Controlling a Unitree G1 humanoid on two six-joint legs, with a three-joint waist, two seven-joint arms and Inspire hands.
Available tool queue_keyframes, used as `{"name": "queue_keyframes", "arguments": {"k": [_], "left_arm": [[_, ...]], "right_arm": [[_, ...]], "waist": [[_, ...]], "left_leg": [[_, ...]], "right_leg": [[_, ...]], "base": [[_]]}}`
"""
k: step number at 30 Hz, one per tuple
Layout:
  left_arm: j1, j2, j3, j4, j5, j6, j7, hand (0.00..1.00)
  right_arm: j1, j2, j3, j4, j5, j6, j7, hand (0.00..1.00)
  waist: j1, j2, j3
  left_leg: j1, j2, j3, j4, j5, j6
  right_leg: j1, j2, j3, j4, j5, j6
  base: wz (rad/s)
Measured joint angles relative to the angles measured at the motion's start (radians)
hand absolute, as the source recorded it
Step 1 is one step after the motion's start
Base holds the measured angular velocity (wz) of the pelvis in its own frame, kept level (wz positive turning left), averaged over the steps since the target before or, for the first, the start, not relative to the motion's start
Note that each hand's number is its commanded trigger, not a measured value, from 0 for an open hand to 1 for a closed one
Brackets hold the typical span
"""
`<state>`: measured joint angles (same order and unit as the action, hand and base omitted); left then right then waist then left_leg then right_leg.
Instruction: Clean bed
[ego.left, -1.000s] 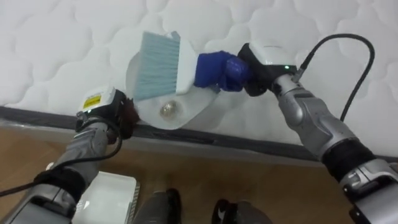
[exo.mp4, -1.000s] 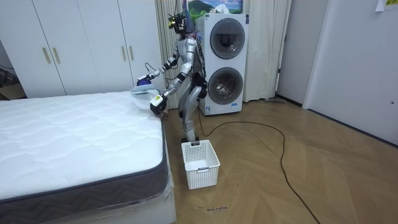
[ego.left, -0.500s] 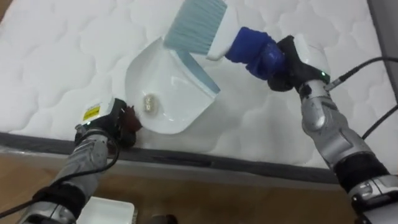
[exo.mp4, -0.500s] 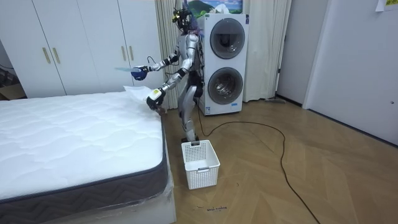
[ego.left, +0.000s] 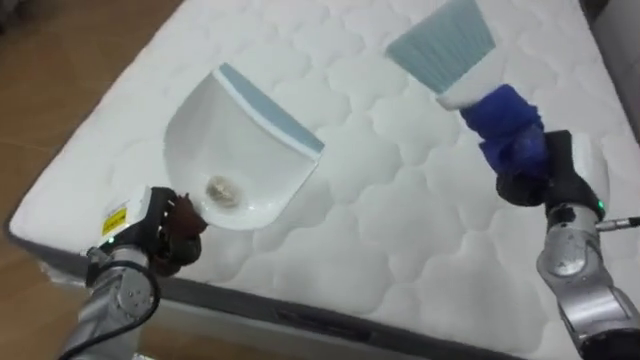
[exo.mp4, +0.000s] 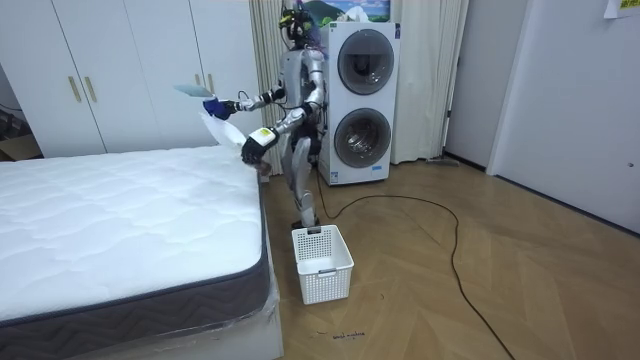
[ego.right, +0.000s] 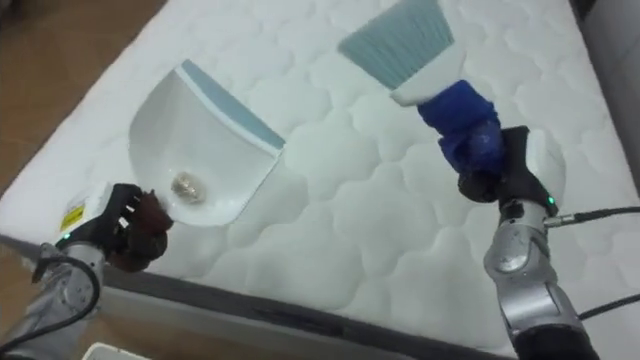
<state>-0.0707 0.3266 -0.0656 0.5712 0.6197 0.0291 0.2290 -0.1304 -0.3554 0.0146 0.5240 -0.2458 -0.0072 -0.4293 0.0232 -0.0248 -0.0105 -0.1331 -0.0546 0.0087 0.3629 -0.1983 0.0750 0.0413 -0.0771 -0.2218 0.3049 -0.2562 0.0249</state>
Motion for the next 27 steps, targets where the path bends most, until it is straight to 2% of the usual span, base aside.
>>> {"name": "queue_keyframes", "arguments": {"k": [1, 2, 3, 4, 5, 9, 12, 14, 17, 18, 20, 21, 22, 24, 26, 27], "left_arm": [[0.024, -0.001, 0.021, -0.005, 0.000, 0.000, -0.001, 1.00], [0.037, -0.001, 0.028, -0.012, 0.000, 0.001, -0.001, 1.00], [0.071, -0.001, 0.044, -0.043, 0.001, 0.005, -0.006, 1.00], [0.110, -0.001, 0.061, -0.079, 0.001, 0.006, -0.009, 1.00], [0.125, -0.001, 0.067, -0.094, 0.001, 0.007, -0.011, 1.00], [0.173, -0.009, 0.086, -0.167, 0.002, 0.012, -0.027, 1.00], [0.193, -0.014, 0.106, -0.180, -0.001, 0.012, -0.025, 1.00], [0.201, -0.018, 0.111, -0.183, 0.001, 0.013, -0.025, 1.00], [0.201, -0.037, 0.111, -0.187, 0.001, 0.013, -0.026, 1.00], [0.201, -0.041, 0.107, -0.187, 0.001, 0.013, -0.027, 1.00], [0.200, -0.042, 0.102, -0.187, 0.001, 0.013, -0.027, 1.00], [0.194, -0.042, 0.104, -0.187, 0.000, 0.013, -0.027, 1.00], [0.185, -0.042, 0.107, -0.187, -0.005, 0.015, -0.027, 1.00], [0.180, -0.044, 0.107, -0.187, -0.027, 0.016, -0.027, 1.00], [0.182, -0.046, 0.111, -0.187, -0.029, 0.019, -0.029, 1.00], [0.175, -0.046, 0.112, -0.187, -0.029, 0.019, -0.029, 1.00]], "right_arm": [[0.006, 0.000, 0.000, 0.000, 0.021, 0.001, -0.002, 0.83], [0.007, -0.002, 0.000, 0.000, 0.035, 0.001, -0.004, 0.52], [0.012, -0.003, -0.006, -0.006, 0.055, 0.003, -0.005, 0.42], [0.014, -0.003, -0.009, -0.015, 0.067, 0.009, -0.005, 0.04], [0.016, -0.004, -0.011, -0.024, 0.074, 0.010, -0.005, 0.00], [0.021, -0.014, -0.017, -0.034, 0.138, 0.010, -0.005, 0.00], [0.022, -0.014, -0.017, -0.034, 0.144, 0.010, -0.007, 0.00], [0.028, -0.014, -0.019, -0.039, 0.149, 0.010, -0.018, 0.00], [0.043, -0.014, -0.022, -0.032, 0.173, 0.009, -0.030, 0.00], [0.047, -0.014, -0.024, -0.017, 0.174, 0.009, -0.030, 0.00], [0.061, -0.014, -0.034, 0.002, 0.180, 0.009, -0.035, 0.00], [0.074, -0.014, -0.046, 0.004, 0.199, 0.009, -0.044, 0.00], [0.081, -0.014, -0.059, 0.006, 0.222, 0.009, -0.055, 0.00], [0.085, -0.014, -0.077, 0.015, 0.258, 0.009, -0.064, 0.00], [0.086, -0.014, -0.085, 0.015, 0.275, 0.007, -0.075, 0.00], [0.087, -0.014, -0.094, 0.017, 0.289, 0.007, -0.087, 0.00]], "waist": [[0.004, -0.003, -0.0016], [0.003, -0.004, -0.0014], [0.004, -0.008, -0.0022], [0.006, -0.013, -0.0022], [0.006, -0.015, -0.0017], [0.028, -0.021, 0.0012], [0.045, -0.023, 0.0034], [0.044, -0.024, 0.0043], [0.031, -0.021, 0.0078], [0.028, -0.020, 0.0093], [0.028, -0.020, 0.0136], [0.020, -0.023, 0.0151], [0.003, -0.024, 0.0189], [0.004, -0.021, 0.0228], [0.014, -0.019, 0.0223], [0.000, -0.018, 0.0216]], "left_leg": [[0.007, -0.009, -0.023, -0.008, 0.003, -0.004], [0.009, -0.011, -0.029, -0.010, 0.003, -0.005], [0.010, -0.014, -0.043, -0.010, 0.004, -0.006], [0.015, -0.017, -0.057, -0.009, 0.006, -0.009], [0.017, -0.021, -0.068, -0.009, 0.007, -0.010], [0.026, -0.032, -0.112, 0.000, 0.009, -0.014], [0.021, -0.040, -0.150, 0.000, 0.014, -0.023], [0.004, -0.043, -0.152, 0.003, 0.017, -0.027], [-0.039, -0.044, -0.147, 0.041, 0.017, -0.027], [-0.051, -0.042, -0.141, 0.054, 0.018, -0.027], [-0.053, -0.027, -0.085, 0.053, 0.024, -0.018], [-0.067, -0.006, 0.004, 0.053, 0.031, -0.006], [-0.081, 0.019, 0.127, 0.049, 0.040, 0.013], [-0.091, 0.036, 0.210, 0.029, 0.052, 0.027], [-0.094, -0.005, 0.167, -0.024, 0.096, 0.022], [-0.094, -0.037, 0.136, -0.078, 0.146, 0.019]], "right_leg": [[0.018, 0.002, -0.001, -0.017, 0.001, 0.000], [0.025, 0.003, -0.001, -0.022, 0.001, 0.000], [0.038, 0.007, -0.001, -0.036, 0.001, 0.000], [0.052, 0.009, -0.002, -0.048, 0.001, 0.000], [0.059, 0.010, -0.003, -0.055, 0.001, 0.000], [0.104, 0.020, -0.001, -0.087, 0.001, 0.000], [0.117, 0.028, -0.009, -0.093, 0.001, 0.000], [0.115, 0.032, -0.034, -0.098, 0.001, -0.001], [0.119, 0.044, -0.103, -0.099, 0.001, -0.001], [0.124, 0.048, -0.139, -0.093, 0.001, -0.002], [0.132, 0.049, -0.171, -0.075, -0.003, -0.007], [0.142, 0.048, -0.201, -0.078, -0.009, -0.017], [0.148, 0.046, -0.223, -0.084, -0.020, -0.031], [0.136, 0.048, -0.221, -0.082, -0.032, -0.040], [0.122, 0.050, -0.242, -0.087, -0.032, -0.041], [0.112, 0.040, -0.284, -0.090, -0.032, -0.042]], "base": [[0.34], [0.45], [0.41], [0.41], [0.45], [0.40], [0.37], [0.52], [0.81], [0.82], [0.90], [1.23], [1.28], [0.91], [0.74], [1.23]]}}
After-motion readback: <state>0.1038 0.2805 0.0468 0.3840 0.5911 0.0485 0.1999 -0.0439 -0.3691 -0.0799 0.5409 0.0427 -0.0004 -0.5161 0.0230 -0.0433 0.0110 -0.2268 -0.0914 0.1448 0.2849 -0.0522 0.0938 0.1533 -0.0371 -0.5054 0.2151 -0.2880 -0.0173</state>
